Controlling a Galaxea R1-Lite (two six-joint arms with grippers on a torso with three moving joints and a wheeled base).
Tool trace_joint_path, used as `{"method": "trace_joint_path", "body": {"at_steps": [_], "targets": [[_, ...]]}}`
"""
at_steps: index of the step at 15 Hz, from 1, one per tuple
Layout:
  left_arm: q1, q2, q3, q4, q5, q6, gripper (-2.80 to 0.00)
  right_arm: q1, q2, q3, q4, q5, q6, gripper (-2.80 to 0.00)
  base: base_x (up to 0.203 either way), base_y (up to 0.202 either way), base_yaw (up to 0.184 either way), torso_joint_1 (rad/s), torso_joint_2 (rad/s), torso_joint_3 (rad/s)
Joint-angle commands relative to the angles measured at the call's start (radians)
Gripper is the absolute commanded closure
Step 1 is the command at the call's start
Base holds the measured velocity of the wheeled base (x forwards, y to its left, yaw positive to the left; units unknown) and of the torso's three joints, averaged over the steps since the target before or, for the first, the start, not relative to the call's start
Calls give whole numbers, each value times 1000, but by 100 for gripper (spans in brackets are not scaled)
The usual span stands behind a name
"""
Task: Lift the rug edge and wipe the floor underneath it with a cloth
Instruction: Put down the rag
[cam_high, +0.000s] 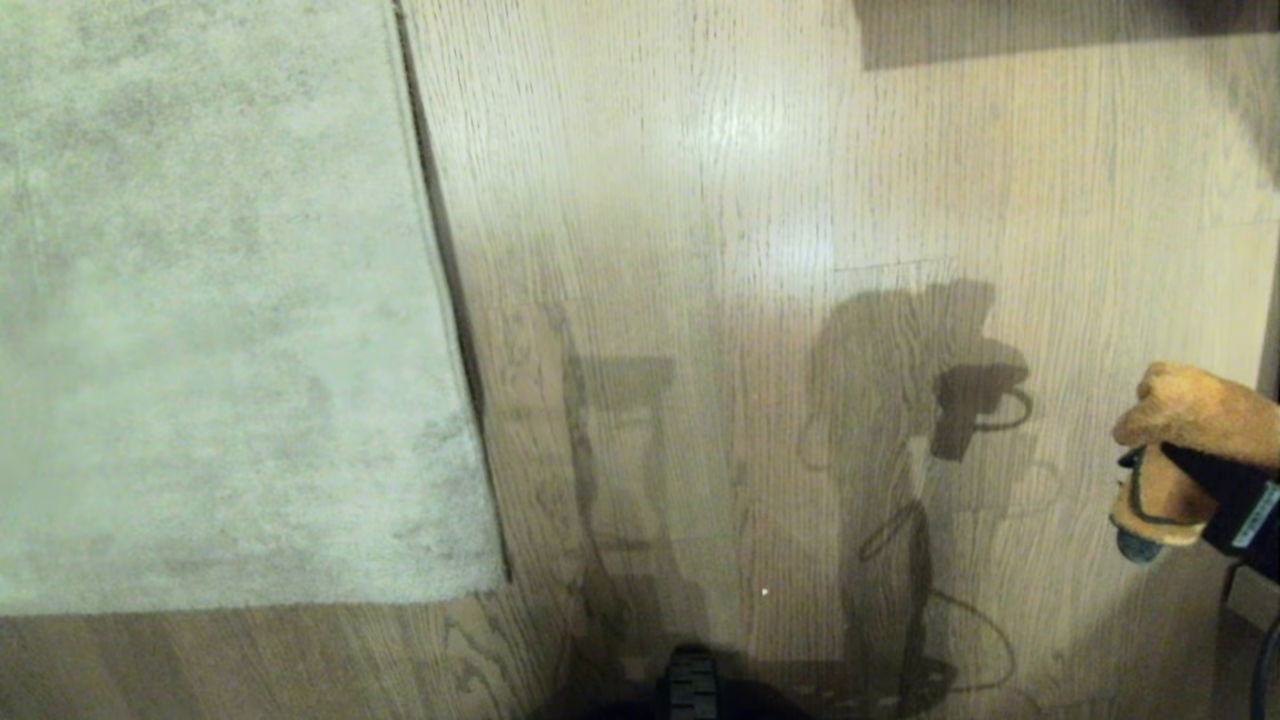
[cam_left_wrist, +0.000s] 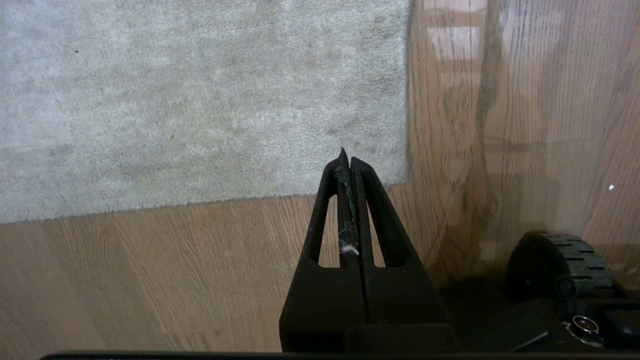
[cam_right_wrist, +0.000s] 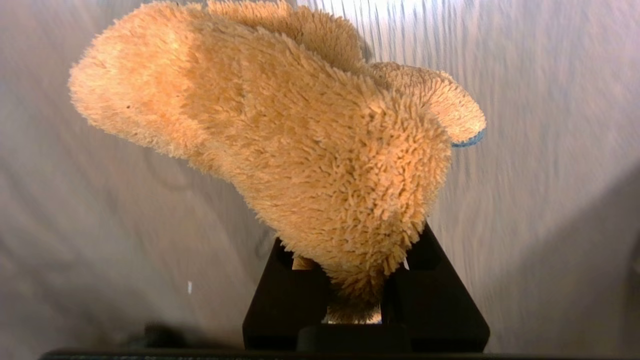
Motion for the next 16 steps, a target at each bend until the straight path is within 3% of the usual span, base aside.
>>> {"method": "trace_joint_path", "body": {"at_steps": [1,8,16], "targets": [[1,0,0,0,0,-1,0,-1,174,-44,-82,-2,3,0,0,0,0,0,0,0],[-1,0,0,0,0,-1,0,-1,366,-122,-180,-2,15,0,0,0,0,0,0,0],[0,0,0,0,0,-1,0,-1,431,-231,-189,-3,73,0,0,0,0,0,0,0]]}}
